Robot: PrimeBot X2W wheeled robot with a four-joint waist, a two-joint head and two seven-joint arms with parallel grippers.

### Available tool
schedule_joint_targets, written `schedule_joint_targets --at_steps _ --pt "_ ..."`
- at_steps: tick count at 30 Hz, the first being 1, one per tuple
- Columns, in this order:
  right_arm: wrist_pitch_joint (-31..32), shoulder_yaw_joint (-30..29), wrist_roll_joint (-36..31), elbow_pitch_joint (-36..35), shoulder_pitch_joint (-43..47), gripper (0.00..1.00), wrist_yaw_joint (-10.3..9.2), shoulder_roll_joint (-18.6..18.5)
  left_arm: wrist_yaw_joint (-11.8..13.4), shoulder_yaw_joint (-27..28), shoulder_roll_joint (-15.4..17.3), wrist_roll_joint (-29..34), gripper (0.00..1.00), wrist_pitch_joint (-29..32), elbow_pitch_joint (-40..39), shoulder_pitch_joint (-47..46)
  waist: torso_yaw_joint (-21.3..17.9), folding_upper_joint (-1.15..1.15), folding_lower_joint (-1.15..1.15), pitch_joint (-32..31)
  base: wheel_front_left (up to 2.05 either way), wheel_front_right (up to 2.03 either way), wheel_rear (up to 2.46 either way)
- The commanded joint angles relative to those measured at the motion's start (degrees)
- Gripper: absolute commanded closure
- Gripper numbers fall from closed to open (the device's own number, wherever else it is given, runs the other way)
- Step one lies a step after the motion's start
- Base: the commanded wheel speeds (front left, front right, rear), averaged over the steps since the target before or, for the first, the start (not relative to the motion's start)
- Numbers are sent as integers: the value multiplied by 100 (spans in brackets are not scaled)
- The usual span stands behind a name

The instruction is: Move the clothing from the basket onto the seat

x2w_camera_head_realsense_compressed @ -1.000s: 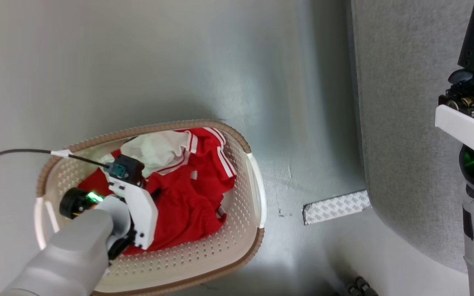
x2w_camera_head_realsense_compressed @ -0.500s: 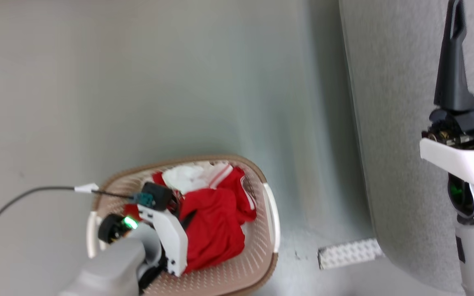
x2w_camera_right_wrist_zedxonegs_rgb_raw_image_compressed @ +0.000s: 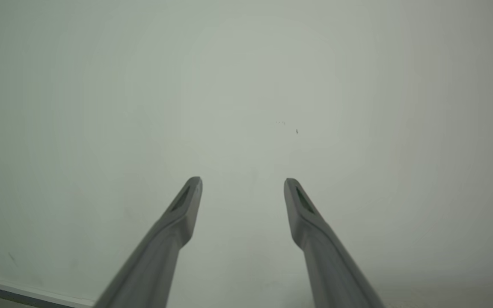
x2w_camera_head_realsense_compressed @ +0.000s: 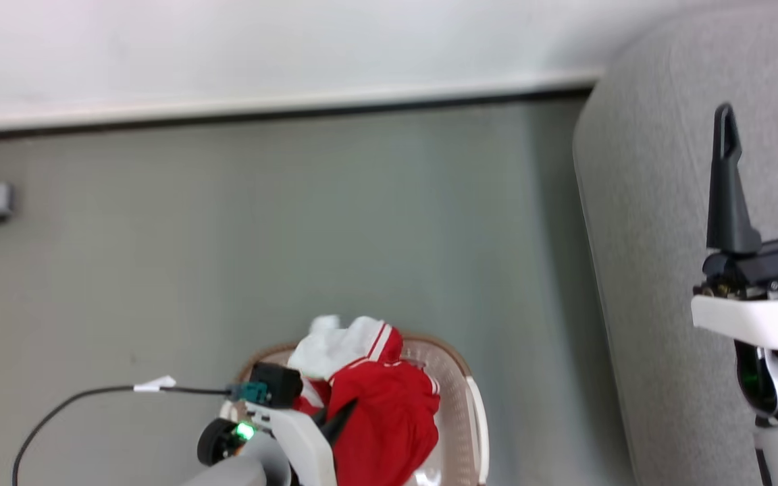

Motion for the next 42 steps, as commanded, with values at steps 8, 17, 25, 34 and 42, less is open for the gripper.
schedule_joint_targets --at_steps 8,17,25,34,42 --pt "6 -3 194 218 531 0 -12 -132 10 399 144 328 100 -47 -463 375 301 0 2 -1046 0 0 0" --pt "6 6 389 303 1073 0 -12 -247 10 1332 165 1132 100 -49 -1187 903 361 0 2 -1741 0 0 0" --pt "6 5 661 321 1499 0 -12 -184 9 2280 173 1684 100 -50 -2014 1324 400 0 2 -2133 0 0 0" --pt "6 2 804 312 1786 0 -12 -117 26 3113 214 2385 100 -50 -2986 1440 481 0 2 -2275 0 0 0" --pt "6 237 885 457 1992 0 -12 -118 157 3316 323 2862 100 -50 -3719 1250 535 0 2 -2376 0 0 0"
